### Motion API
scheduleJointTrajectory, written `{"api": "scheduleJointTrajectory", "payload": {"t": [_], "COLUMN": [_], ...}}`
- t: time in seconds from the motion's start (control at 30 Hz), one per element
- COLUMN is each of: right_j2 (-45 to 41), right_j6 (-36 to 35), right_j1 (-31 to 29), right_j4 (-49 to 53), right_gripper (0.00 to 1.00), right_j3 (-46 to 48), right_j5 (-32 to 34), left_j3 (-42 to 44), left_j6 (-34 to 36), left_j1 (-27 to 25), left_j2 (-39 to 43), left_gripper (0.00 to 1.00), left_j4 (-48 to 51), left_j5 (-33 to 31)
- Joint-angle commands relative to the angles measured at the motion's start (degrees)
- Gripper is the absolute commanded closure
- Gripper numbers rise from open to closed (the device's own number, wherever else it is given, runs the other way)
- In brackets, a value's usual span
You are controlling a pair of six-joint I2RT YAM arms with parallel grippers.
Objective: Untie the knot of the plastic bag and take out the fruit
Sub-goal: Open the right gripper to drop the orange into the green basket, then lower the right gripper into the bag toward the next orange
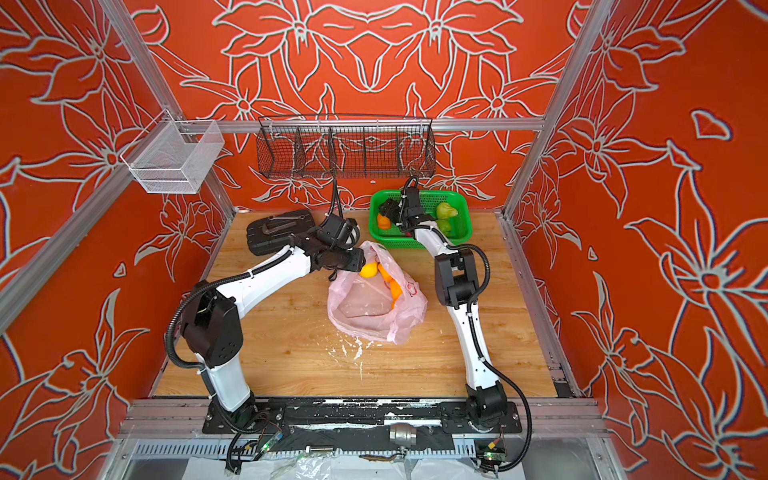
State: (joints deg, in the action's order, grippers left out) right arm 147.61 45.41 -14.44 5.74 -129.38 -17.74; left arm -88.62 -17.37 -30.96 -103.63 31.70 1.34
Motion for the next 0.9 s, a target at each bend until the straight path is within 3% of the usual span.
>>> {"api": "scheduleJointTrajectory", "payload": {"t": [0.0, 0.2, 0.53, 0.87], "right_j2": [-3.7, -14.3, -42.1, -69.5], "right_j6": [-2.3, -3.4, -8.8, -23.4], "right_j1": [0.7, 0.7, -0.9, -11.7], "right_j4": [2.5, -1.6, -7.5, -0.4], "right_gripper": [0.20, 0.18, 0.17, 0.18], "right_j3": [3.7, 13.9, 39.9, 57.6], "right_j5": [2.4, 1.9, 3.1, 6.3], "left_j3": [0.9, 4.3, 11.5, 16.7], "left_j6": [0.2, 0.2, 2.9, 3.0], "left_j1": [0.3, 0.2, 0.3, 0.2], "left_j2": [4.1, 8.9, 15.7, 16.4], "left_gripper": [0.48, 0.46, 0.32, 0.29], "left_j4": [0.2, -0.5, -0.6, -2.7], "left_j5": [-0.3, 0.1, 1.9, 2.9]}}
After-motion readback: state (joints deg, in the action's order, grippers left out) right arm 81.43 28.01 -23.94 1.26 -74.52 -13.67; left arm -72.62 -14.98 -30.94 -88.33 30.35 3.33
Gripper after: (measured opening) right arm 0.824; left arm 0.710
